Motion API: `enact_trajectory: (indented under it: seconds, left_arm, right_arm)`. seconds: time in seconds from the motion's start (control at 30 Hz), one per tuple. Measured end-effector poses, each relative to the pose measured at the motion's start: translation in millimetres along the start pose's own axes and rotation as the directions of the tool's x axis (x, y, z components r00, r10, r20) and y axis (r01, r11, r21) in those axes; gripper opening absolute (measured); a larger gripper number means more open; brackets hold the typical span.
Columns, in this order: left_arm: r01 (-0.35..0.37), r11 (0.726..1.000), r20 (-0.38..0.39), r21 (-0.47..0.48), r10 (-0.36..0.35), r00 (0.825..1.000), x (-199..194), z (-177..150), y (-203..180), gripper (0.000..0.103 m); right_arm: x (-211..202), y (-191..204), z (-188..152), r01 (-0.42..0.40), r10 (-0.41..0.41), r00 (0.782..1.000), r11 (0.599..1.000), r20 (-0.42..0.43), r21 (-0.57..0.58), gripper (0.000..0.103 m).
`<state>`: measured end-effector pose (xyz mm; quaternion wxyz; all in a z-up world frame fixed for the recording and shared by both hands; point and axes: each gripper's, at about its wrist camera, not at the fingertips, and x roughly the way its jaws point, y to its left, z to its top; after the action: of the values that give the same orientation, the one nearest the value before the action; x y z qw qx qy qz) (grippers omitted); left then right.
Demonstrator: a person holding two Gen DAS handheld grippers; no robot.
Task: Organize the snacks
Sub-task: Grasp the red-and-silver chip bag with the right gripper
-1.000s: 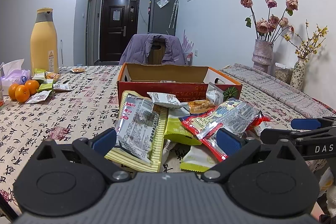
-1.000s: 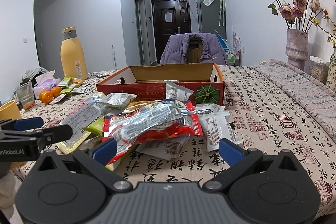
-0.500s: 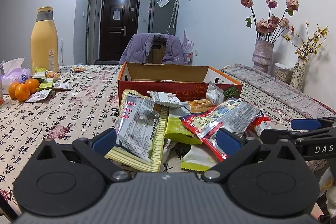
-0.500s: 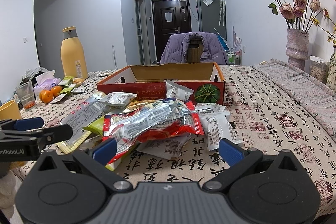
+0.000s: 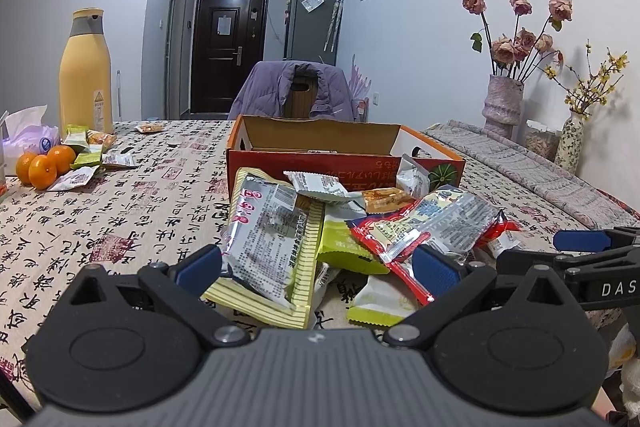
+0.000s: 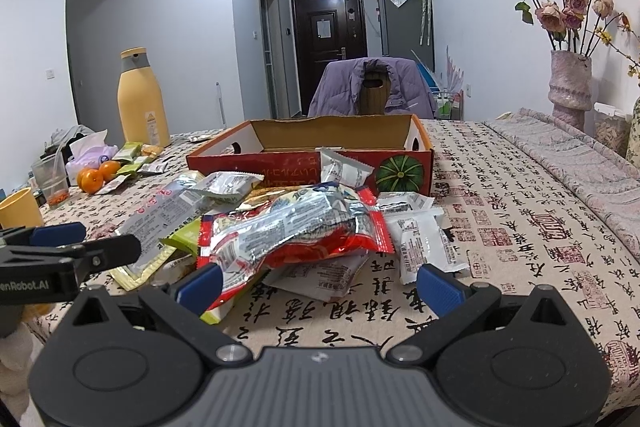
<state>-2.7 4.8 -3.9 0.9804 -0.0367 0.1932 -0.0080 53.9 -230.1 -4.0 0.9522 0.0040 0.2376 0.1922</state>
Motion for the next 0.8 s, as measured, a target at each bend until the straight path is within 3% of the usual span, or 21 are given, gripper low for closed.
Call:
enact_trajectory:
  seconds: [0.53, 0.8]
  left_arm:
    - [-0.021, 0.999, -0.021, -0.025, 0.02, 1.0, 12, 1, 14, 0.103]
    - [-0.031, 0.999, -0.022, -0.029, 0.03, 0.999, 17, 4, 20, 0.103]
  right_arm:
    - [38, 9, 8, -0.041, 0.044, 0.997, 0.998, -0.057, 0.049, 0.103]
    - [65, 9, 15, -0.083, 0.094, 0.993, 0.987, -0.074, 0.14, 0.095]
